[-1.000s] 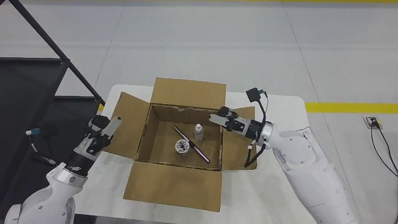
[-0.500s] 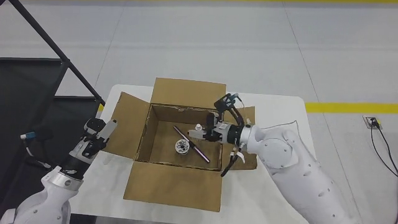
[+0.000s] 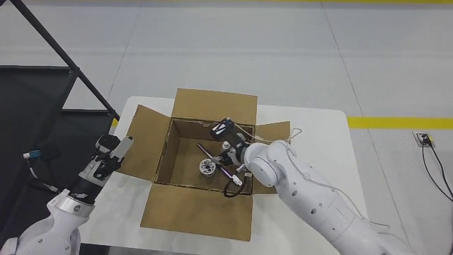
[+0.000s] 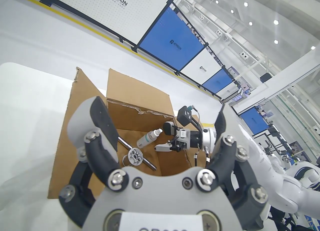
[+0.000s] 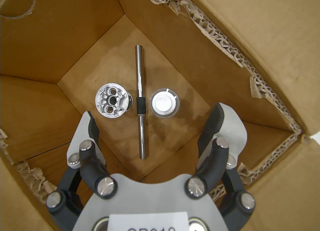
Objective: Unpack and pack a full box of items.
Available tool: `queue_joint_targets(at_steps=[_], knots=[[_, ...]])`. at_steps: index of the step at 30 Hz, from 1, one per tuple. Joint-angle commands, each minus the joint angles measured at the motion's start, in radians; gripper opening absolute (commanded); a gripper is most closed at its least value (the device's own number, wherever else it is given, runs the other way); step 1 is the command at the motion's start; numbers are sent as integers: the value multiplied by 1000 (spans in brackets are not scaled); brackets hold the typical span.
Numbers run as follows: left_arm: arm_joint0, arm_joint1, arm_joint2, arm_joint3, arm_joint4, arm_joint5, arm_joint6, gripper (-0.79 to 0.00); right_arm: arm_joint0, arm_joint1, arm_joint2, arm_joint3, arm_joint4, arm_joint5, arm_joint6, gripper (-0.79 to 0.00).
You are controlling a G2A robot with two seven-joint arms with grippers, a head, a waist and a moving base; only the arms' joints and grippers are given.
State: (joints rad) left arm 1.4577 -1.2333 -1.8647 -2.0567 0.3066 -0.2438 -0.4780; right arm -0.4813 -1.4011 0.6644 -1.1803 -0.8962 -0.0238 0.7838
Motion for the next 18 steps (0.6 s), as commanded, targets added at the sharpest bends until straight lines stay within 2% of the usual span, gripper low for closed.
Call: queue_joint_targets(at_steps=[1, 3, 4, 10, 11, 12, 13, 14, 18], knots=[[0, 0, 0, 0, 0, 0, 0, 0, 16, -13, -13, 41, 10, -13, -8, -228], [0, 0, 0, 0, 0, 0, 0, 0, 31, -27, -29, 79, 13, -13, -11, -363], [0, 0, 0, 0, 0, 0, 0, 0, 38, -34, -36, 96, 14, -13, -11, -394], [0, 0, 0, 0, 0, 0, 0, 0, 68, -71, -64, 176, 22, -10, -19, -462], [0, 0, 0, 0, 0, 0, 0, 0, 72, -76, -66, 186, 21, -9, -22, -511], [0, 0, 0, 0, 0, 0, 0, 0, 74, -80, -67, 194, 21, -7, -26, -594], [0, 0, 0, 0, 0, 0, 0, 0, 76, -83, -66, 199, 21, -6, -32, -751], [0, 0, 0, 0, 0, 0, 0, 0, 76, -85, -61, 197, 25, -8, -43, -785], [0, 0, 0, 0, 0, 0, 0, 0, 60, -77, -25, 147, 16, -13, -72, -785]])
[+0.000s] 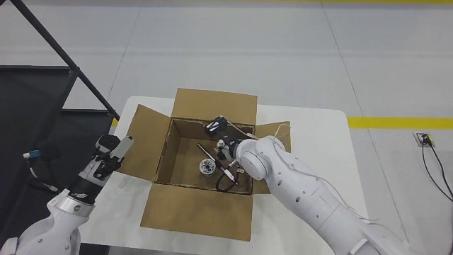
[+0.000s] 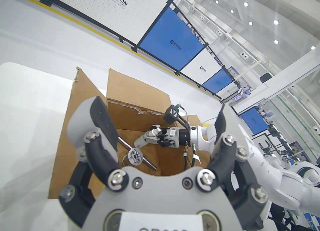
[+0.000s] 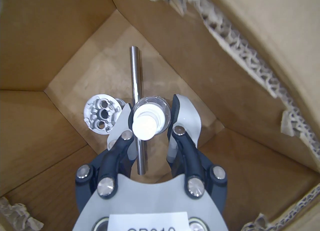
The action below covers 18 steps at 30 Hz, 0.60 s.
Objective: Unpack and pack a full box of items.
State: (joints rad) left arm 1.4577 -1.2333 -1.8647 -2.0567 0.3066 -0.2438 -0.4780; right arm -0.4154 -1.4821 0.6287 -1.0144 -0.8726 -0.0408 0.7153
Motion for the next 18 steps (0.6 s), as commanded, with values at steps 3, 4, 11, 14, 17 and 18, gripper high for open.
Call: queue_joint_targets(at_steps=[3, 4, 11, 14, 17, 18], knots=[[0, 0, 0, 0, 0, 0, 0, 0, -40, 25, 53, -135, -50, 15, 1, -785], [0, 0, 0, 0, 0, 0, 0, 0, -56, 36, 73, -185, -76, 26, 11, -785], [0, 0, 0, 0, 0, 0, 0, 0, -291, 125, 287, -665, -318, 152, 114, -785], [0, 0, 0, 0, 0, 0, 0, 0, -433, 158, 416, -855, -446, 222, 132, -785], [0, 0, 0, 0, 0, 0, 0, 0, -559, 177, 521, -991, -530, 278, 116, -785], [0, 0, 0, 0, 0, 0, 0, 0, -596, 181, 559, -1019, -543, 299, 100, -785]])
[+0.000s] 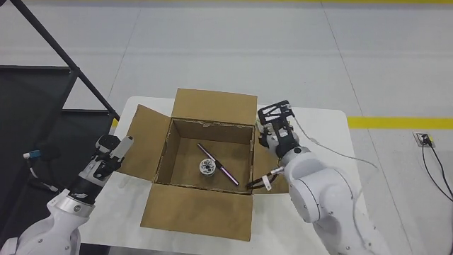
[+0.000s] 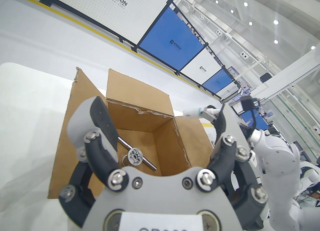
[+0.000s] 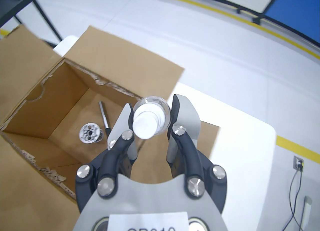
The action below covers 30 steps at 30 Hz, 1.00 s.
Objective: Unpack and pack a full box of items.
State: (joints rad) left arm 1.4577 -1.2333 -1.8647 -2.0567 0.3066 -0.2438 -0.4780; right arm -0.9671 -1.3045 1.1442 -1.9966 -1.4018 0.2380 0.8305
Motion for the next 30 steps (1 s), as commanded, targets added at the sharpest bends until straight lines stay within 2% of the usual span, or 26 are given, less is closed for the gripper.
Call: queue_joint_targets(at_steps=[1, 4, 6, 11, 15, 19, 25, 30], knots=[[0, 0, 0, 0, 0, 0, 0, 0, -77, 7, 84, -57, -21, 45, -37, -785], [0, 0, 0, 0, 0, 0, 0, 0, -164, 13, 194, -77, -5, 95, -116, -785], [0, 0, 0, 0, 0, 0, 0, 0, -205, 16, 264, -50, 48, 93, -174, -785], [0, 0, 0, 0, 0, 0, 0, 0, -215, 22, 382, 157, 140, 36, -224, -785], [0, 0, 0, 0, 0, 0, 0, 0, -165, 23, 416, 342, 242, -42, -264, -785], [0, 0, 0, 0, 0, 0, 0, 0, -120, 24, 419, 490, 260, -79, -290, -785], [0, 0, 0, 0, 0, 0, 0, 0, -60, 27, 422, 611, 309, -141, -260, -785], [0, 0, 0, 0, 0, 0, 0, 0, -32, 31, 421, 645, 316, -162, -223, -785]])
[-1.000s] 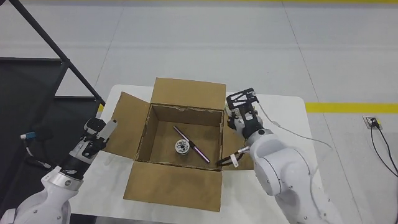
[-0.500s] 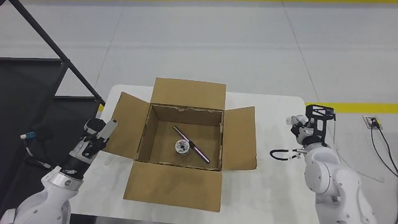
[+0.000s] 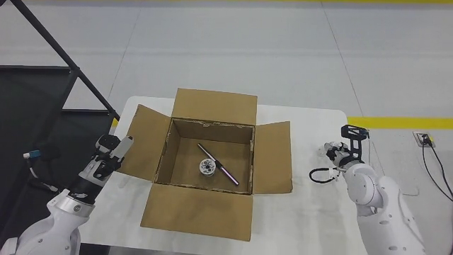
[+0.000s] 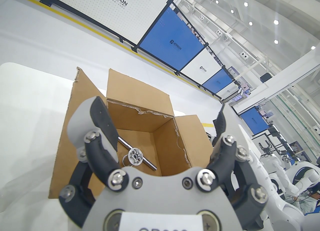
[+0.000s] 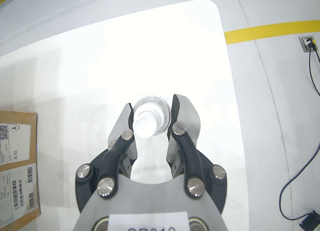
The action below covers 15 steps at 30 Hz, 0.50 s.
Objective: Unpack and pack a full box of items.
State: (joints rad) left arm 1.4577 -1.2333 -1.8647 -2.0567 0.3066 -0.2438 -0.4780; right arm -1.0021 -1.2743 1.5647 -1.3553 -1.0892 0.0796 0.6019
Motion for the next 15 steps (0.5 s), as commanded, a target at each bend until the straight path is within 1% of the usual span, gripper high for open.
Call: queue_joint_targets(at_steps=[1, 4, 5, 6, 7, 8, 12, 15], knots=[[0, 0, 0, 0, 0, 0, 0, 0, 8, 1, -1, 8, 4, -7, 16, -785], [0, 0, 0, 0, 0, 0, 0, 0, 22, 3, -6, 20, 2, -10, 29, -449], [0, 0, 0, 0, 0, 0, 0, 0, 26, 3, -8, 24, 2, -9, 29, -323], [0, 0, 0, 0, 0, 0, 0, 0, 29, 3, -10, 27, 3, -9, 29, -102], [0, 0, 0, 0, 0, 0, 0, 0, 32, 4, -12, 29, 2, -9, 30, -25], [0, 0, 0, 0, 0, 0, 0, 0, 34, 4, -13, 29, 3, -7, 30, 0], [0, 0, 0, 0, 0, 0, 0, 0, 33, 5, -9, 0, 6, 11, 6, 0], [0, 0, 0, 0, 0, 0, 0, 0, 5, 4, -2, -87, 13, 36, -42, 0]])
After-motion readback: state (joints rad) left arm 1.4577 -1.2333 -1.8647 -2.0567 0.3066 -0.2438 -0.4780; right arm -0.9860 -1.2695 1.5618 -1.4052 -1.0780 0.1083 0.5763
